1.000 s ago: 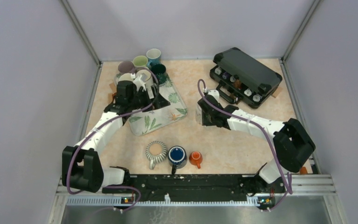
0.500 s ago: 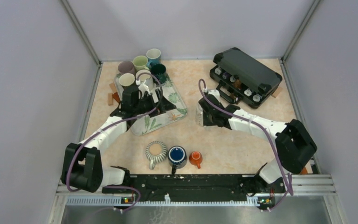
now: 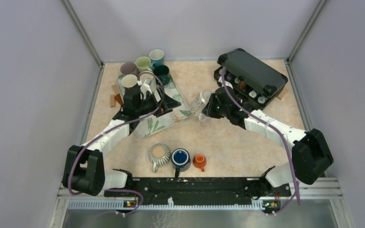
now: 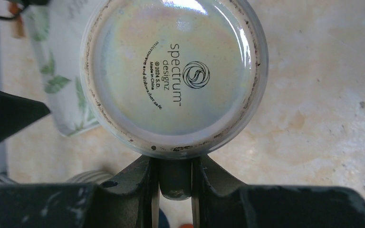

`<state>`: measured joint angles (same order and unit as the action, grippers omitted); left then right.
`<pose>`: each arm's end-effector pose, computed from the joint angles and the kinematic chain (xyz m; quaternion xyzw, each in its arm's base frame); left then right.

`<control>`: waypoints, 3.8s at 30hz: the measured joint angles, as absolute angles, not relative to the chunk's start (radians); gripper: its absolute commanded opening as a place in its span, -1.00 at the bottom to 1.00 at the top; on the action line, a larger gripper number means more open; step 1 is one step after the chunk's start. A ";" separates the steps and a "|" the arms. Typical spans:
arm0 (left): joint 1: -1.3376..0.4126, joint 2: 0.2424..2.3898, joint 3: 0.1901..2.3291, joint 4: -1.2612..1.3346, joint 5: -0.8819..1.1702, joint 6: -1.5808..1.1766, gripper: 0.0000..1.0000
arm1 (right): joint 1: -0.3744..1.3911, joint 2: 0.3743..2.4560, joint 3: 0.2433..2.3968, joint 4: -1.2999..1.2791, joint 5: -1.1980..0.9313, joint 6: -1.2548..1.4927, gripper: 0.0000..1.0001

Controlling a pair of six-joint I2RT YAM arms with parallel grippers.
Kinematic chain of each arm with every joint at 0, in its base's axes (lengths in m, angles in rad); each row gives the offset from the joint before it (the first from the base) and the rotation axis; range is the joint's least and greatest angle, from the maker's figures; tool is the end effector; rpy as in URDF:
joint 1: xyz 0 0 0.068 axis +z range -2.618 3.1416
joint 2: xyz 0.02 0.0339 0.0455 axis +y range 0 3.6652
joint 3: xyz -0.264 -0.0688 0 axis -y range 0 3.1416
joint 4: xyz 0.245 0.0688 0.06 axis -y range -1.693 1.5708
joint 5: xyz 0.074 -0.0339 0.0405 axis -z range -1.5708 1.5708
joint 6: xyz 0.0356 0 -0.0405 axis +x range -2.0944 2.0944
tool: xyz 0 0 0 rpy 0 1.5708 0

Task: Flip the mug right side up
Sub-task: Turn over the cup at the center of the board, then place the cup on the tray.

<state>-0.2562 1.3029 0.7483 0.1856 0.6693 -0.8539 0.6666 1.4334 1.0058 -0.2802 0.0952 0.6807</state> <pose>0.2701 -0.0936 0.2533 -0.0519 0.7992 -0.5117 0.3111 0.2495 0.1920 0.2569 0.0263 0.9071 0.2268 0.3535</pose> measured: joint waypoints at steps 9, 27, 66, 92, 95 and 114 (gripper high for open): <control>-0.256 1.327 0.736 0.323 0.725 -0.947 0.97 | 0.614 1.390 0.975 -0.033 -0.024 0.826 -1.00; -0.256 1.423 0.675 0.812 0.804 -1.295 0.74 | 0.613 1.389 0.901 0.401 -0.234 1.118 -1.00; -0.307 1.475 0.686 1.027 0.794 -1.480 -0.98 | 0.615 1.443 0.825 0.712 -0.310 1.271 -1.00; -0.311 1.409 0.768 0.578 0.663 -1.139 -1.00 | 0.620 1.433 0.772 0.596 -0.260 1.141 0.50; -0.311 1.409 0.779 0.513 0.636 -1.089 -1.00 | 0.620 1.433 0.772 0.577 -0.254 1.124 0.59; -0.312 1.378 0.882 0.175 0.302 -0.676 -1.00 | 0.620 1.329 0.773 0.334 -0.183 0.954 0.97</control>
<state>-0.3119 1.3785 0.8822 0.1753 0.3016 -0.6758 0.6197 1.3293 0.7727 0.3340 -0.1825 0.9543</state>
